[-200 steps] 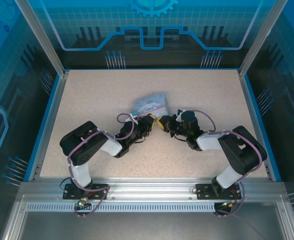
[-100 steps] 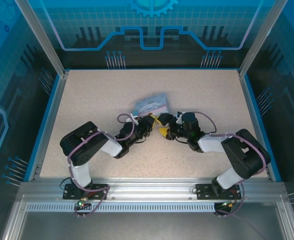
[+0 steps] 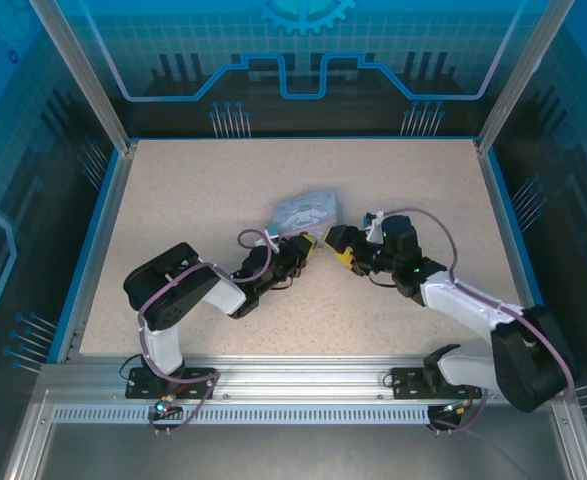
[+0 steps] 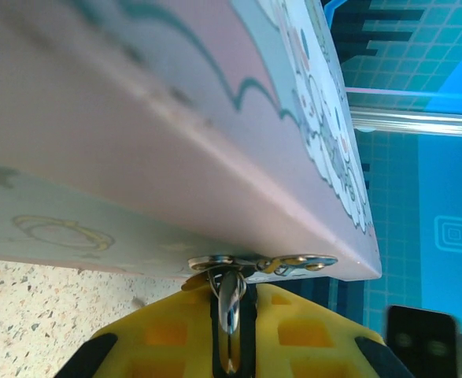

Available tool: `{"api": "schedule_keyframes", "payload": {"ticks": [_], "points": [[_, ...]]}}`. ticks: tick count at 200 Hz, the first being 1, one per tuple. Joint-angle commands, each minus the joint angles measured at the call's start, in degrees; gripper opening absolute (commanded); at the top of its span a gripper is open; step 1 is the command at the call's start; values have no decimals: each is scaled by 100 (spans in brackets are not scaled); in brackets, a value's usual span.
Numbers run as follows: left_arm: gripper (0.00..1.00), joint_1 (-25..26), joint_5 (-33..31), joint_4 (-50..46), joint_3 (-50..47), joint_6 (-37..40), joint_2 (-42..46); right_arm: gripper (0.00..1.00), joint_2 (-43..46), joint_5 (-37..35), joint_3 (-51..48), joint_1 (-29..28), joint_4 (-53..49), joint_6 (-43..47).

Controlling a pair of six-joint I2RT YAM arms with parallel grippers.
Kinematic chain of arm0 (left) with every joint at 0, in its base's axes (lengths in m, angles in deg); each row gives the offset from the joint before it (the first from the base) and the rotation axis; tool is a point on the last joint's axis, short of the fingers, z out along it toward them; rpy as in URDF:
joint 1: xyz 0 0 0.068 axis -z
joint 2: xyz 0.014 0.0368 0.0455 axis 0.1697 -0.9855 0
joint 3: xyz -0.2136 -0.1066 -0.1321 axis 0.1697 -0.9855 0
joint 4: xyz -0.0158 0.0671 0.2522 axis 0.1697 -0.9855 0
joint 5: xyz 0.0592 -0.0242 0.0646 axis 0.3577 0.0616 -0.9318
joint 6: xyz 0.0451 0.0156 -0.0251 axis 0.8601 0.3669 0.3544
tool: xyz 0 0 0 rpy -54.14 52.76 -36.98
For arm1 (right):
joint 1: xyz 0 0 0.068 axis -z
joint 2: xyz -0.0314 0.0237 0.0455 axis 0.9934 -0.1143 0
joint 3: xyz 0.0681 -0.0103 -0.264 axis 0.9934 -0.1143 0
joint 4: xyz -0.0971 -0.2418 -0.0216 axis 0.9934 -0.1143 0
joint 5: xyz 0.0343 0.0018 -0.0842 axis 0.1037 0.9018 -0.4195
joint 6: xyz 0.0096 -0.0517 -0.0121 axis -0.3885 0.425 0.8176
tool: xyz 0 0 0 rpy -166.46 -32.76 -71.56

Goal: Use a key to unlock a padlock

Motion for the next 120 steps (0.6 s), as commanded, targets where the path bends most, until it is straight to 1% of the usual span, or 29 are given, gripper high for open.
{"api": "schedule_keyframes", "payload": {"ticks": [1, 17, 27, 48, 93, 120], "points": [[0, 8, 193, 172, 18, -87, -79, 79, 267, -757, 454, -74, -1712, 2178], [0, -12, 279, 68, 72, -115, -98, 76, 294, -1312, 554, -293, -1881, 2995], [0, -15, 333, -27, 100, -119, -91, 71, 236, -1432, 573, -408, -1871, 3383], [0, -33, 452, -340, 162, -114, -20, 64, 31, -1637, 639, -655, -1862, 3918], [0, -93, 744, -1312, 259, 64, 335, 54, -251, -1934, 716, -995, -1837, 4556], [0, -137, 878, -1639, 329, 125, 439, 47, -347, -1998, 680, -1131, -1745, 4886]]}}
